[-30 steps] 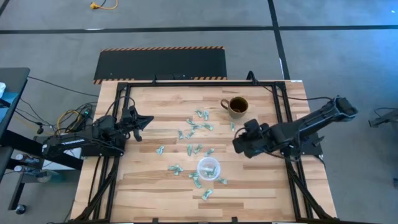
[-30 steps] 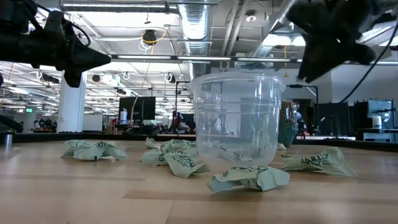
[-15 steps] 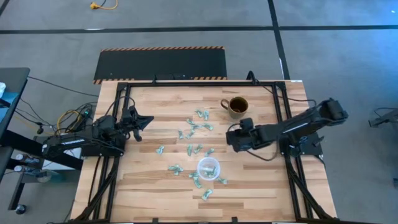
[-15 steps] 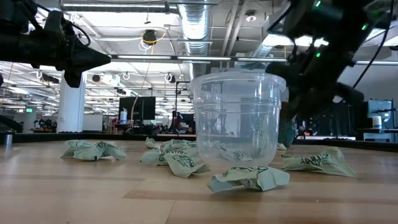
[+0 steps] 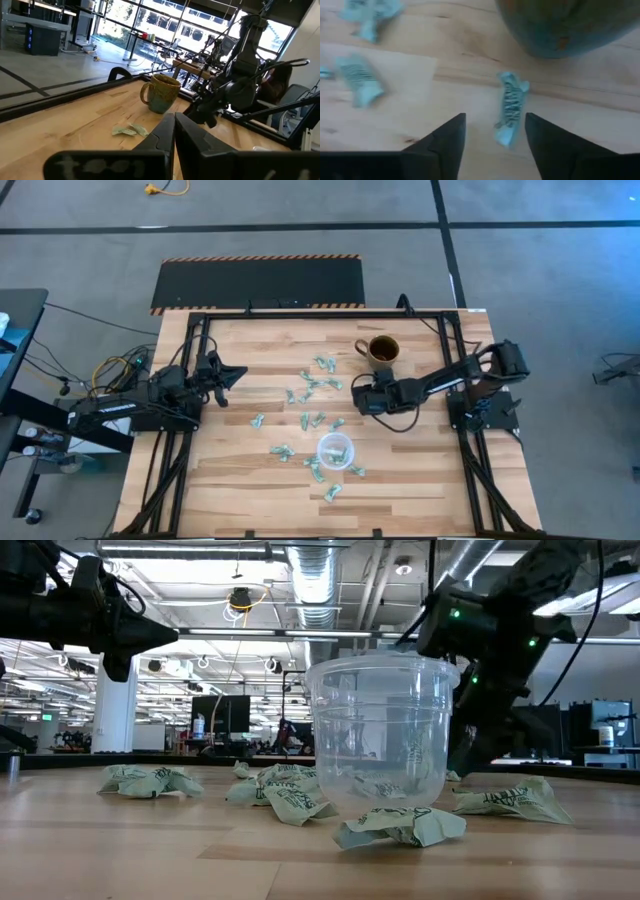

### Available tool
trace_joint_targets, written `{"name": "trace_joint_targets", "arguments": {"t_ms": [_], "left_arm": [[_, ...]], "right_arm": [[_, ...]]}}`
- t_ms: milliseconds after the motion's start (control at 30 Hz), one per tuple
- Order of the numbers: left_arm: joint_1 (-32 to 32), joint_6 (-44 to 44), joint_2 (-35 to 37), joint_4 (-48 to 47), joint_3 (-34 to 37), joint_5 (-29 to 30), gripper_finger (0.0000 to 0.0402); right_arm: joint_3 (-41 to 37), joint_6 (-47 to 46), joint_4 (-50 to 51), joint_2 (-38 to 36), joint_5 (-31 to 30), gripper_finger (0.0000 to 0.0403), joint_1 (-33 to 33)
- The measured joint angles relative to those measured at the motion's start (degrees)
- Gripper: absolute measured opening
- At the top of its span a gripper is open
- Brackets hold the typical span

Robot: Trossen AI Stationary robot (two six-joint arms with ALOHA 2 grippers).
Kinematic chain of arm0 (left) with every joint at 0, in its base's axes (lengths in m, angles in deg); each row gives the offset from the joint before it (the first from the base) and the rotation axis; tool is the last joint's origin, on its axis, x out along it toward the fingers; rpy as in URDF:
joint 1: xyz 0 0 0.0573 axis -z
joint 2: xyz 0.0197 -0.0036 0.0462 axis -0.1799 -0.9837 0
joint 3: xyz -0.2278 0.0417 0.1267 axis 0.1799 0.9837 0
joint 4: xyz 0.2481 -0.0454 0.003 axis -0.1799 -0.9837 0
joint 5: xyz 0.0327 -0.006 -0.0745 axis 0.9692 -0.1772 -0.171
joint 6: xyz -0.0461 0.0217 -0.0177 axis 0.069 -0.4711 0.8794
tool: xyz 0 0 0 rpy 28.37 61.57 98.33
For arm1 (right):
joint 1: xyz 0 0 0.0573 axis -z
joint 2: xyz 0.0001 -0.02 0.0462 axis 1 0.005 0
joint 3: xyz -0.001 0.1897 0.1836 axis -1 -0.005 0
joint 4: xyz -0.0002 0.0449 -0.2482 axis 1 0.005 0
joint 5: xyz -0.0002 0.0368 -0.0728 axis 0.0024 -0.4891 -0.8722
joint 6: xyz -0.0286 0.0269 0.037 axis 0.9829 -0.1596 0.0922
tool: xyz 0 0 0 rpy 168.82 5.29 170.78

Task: Pick and place Stevia / Truvia into bins
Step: Put the green stevia packet into the transparent container

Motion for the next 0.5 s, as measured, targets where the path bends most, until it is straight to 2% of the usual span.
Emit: {"name": "trace_joint_targets", "arguments": {"t_ms": [133,233,500], "left_arm": [[0.0,0.4,0.0,0.0,0.0,0.0,0.0],[0.0,0.4,0.0,0.0,0.0,0.0,0.0],[0.0,0.4,0.0,0.0,0.0,0.0,0.0]], "right_arm": [[1.0,0.0,-0.2,2.3,0.0,0.0238,0.7],[2.3,0.6,0.7,4.2,-0.4,0.0245,1.1],[6.6,0.3,6.4,8.3,-0.8,0.0219,1.0]]}}
